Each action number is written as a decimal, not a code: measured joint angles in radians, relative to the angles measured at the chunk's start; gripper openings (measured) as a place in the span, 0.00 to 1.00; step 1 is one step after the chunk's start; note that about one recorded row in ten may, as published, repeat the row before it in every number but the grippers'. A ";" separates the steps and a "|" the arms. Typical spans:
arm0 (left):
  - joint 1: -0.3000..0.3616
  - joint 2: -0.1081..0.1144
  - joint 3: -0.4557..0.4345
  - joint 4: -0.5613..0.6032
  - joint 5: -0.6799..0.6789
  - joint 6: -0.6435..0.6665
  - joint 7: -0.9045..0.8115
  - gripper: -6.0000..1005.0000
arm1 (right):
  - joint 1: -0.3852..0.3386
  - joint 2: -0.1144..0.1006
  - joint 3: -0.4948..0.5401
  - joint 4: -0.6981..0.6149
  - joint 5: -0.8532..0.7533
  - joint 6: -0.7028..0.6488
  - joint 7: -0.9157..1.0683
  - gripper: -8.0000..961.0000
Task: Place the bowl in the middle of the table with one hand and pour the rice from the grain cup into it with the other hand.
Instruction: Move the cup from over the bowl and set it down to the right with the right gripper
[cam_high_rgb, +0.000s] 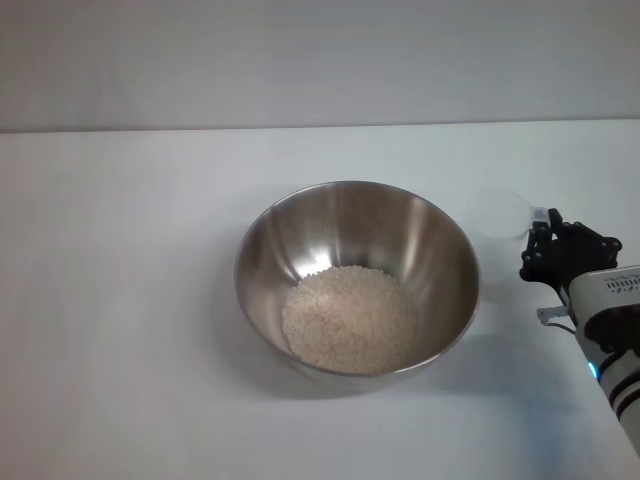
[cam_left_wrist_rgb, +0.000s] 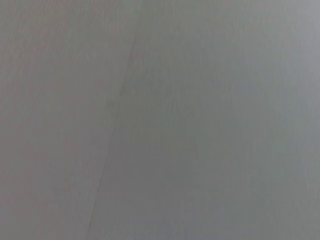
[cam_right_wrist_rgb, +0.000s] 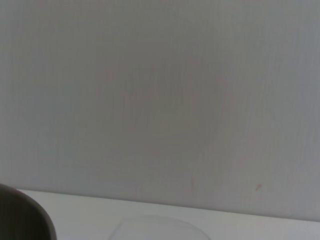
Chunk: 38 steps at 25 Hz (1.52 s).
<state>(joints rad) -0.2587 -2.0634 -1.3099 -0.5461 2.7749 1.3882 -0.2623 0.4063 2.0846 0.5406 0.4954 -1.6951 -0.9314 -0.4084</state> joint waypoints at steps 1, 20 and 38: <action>-0.001 0.000 0.000 0.000 0.000 0.000 0.000 0.18 | 0.000 0.000 0.000 0.000 0.000 -0.001 0.000 0.07; -0.006 0.002 -0.003 0.017 0.000 0.000 0.003 0.18 | -0.031 0.000 -0.033 0.010 -0.001 -0.041 0.000 0.12; -0.006 0.002 -0.011 0.030 0.000 0.012 0.002 0.18 | -0.035 0.001 -0.065 0.004 -0.002 -0.043 0.021 0.18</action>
<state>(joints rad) -0.2646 -2.0617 -1.3211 -0.5159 2.7749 1.4004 -0.2608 0.3712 2.0853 0.4756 0.4998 -1.6971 -0.9744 -0.3873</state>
